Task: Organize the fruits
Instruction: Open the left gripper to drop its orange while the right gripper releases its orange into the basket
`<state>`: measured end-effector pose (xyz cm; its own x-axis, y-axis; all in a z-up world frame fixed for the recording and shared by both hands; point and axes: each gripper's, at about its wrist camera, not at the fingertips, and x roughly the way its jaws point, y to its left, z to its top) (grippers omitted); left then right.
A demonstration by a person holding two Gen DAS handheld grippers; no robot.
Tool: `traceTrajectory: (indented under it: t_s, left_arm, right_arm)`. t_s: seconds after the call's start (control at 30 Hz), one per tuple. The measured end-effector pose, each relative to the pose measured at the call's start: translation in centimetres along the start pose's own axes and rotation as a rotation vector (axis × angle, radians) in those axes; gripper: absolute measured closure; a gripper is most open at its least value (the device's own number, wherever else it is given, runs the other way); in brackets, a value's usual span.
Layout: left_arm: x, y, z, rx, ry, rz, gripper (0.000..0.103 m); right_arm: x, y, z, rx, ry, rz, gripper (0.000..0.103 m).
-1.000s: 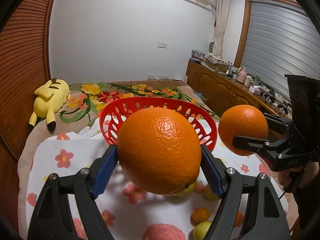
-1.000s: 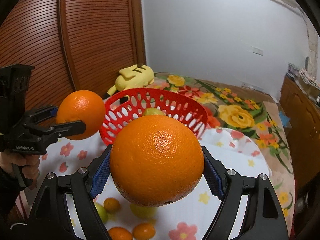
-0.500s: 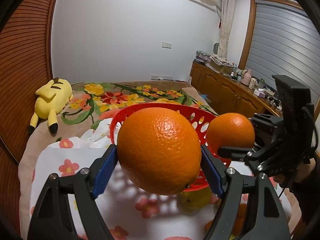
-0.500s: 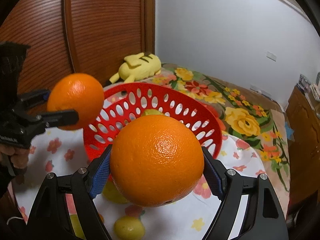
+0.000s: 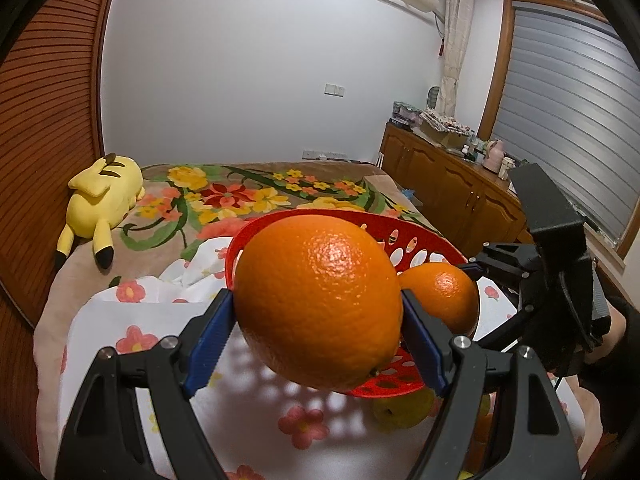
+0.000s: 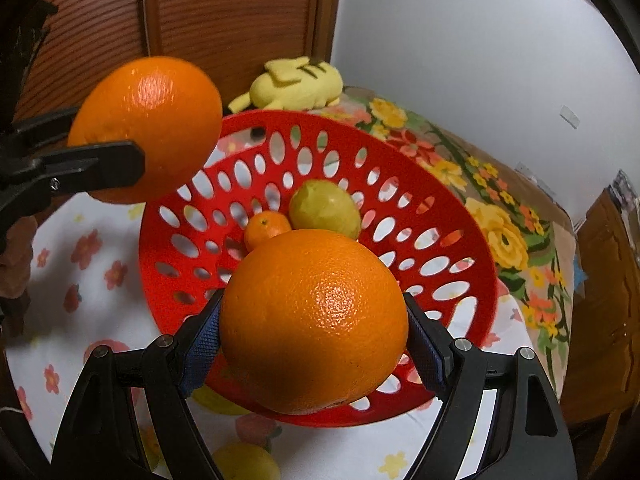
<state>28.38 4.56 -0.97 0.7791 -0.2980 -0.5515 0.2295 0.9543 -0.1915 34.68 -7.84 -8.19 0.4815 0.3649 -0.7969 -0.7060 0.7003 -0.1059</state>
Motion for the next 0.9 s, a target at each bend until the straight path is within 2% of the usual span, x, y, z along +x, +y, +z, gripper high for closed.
traceTrajectory:
  t_s: [0.47,0.57,0.7,0.83,0.9]
  left_arm:
    - [1.1,0.5,-0.3,-0.008,0.027,0.013,0.023]
    - [1.2,0.5,-0.4,-0.009,0.029,0.013,0.023]
    - [1.4,0.4,-0.4,-0.011,0.034,0.009,0.023]
    - [1.4,0.4,-0.5,-0.006,0.034,0.008,0.023]
    - [1.5,0.3,-0.4,-0.006,0.036,0.008,0.023]
  right_arm:
    - [2.5,-0.2,0.5,-0.011,0.094,0.014,0.019]
    - [2.9,0.0,0.6,-0.028,0.107,-0.012,0.019]
    - [3.3,0.0,0.8,-0.028,0.120,0.009,0.019]
    - [3.5,-0.2,1.1,-0.017,0.113,0.000,0.018]
    - [2.8,-0.4,1.6,-0.006,0.076,-0.013,0.014]
